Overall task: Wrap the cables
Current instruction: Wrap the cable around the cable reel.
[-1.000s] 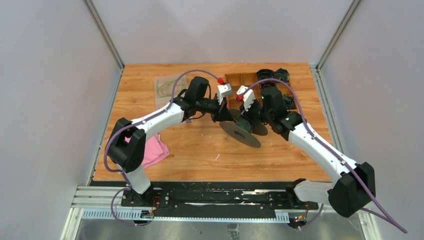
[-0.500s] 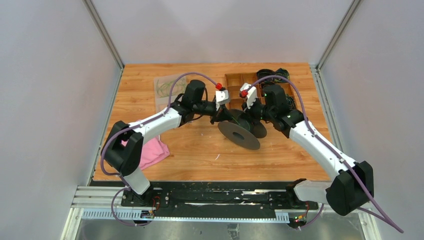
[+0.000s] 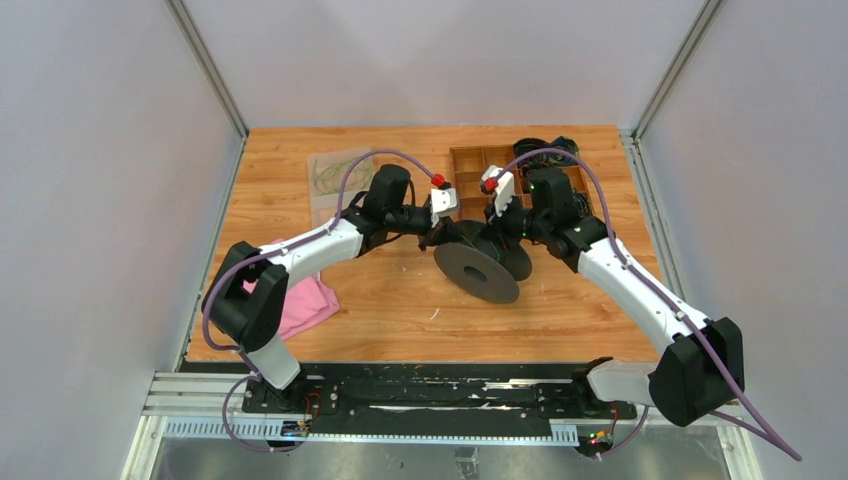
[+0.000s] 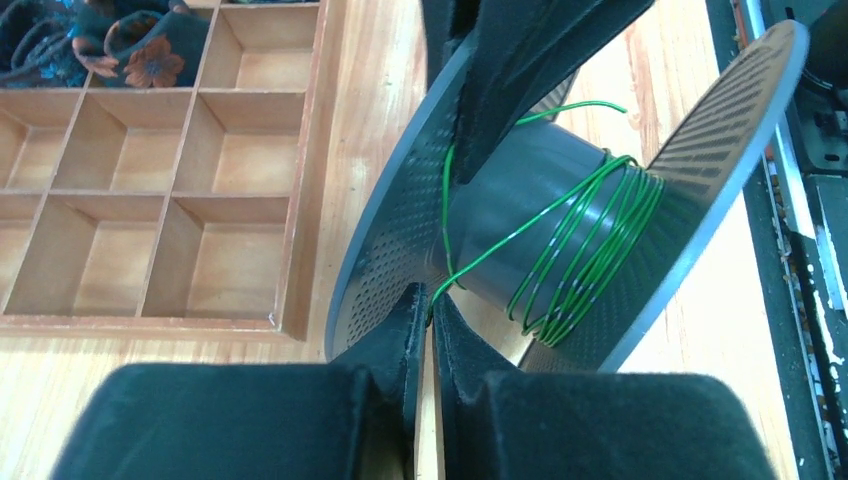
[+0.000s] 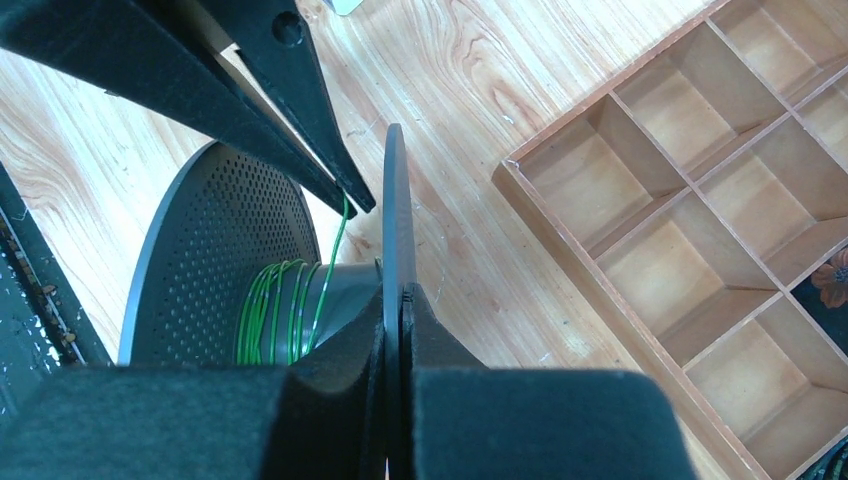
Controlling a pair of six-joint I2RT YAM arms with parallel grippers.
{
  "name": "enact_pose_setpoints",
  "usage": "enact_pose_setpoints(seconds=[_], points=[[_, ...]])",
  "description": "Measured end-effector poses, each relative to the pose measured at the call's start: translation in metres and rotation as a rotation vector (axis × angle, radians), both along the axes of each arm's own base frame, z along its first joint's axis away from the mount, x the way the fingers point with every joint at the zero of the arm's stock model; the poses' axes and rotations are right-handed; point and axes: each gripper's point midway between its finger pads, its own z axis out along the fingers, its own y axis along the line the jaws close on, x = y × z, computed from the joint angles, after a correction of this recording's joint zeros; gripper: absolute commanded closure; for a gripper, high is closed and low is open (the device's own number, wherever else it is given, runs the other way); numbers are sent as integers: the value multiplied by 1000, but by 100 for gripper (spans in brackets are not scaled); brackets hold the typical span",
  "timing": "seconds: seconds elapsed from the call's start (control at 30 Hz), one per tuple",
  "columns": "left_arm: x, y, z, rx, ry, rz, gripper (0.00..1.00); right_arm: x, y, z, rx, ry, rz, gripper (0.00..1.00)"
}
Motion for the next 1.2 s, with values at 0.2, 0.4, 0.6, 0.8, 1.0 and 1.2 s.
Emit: enact_pose_setpoints(seconds=[0.2, 0.4, 0.6, 0.8, 1.0, 1.2], points=[[6, 4, -4, 15, 22, 44, 88, 1, -1, 1, 12, 13, -12, 99], [6, 10, -13, 46, -27, 15, 89, 4, -1, 11, 20, 4, -24, 99], [5, 13, -19, 75, -37, 3, 89, 6, -6, 8, -2, 4, -53, 99], [14, 19, -15, 76, -45, 26, 87, 12, -14, 6, -31, -7, -98, 99], [35, 39, -12, 67, 4, 120, 79, 21, -24, 11, -7, 2, -156, 99], [65, 81, -15, 48, 56, 292, 67, 31, -26, 35, 78, 13, -209, 99]])
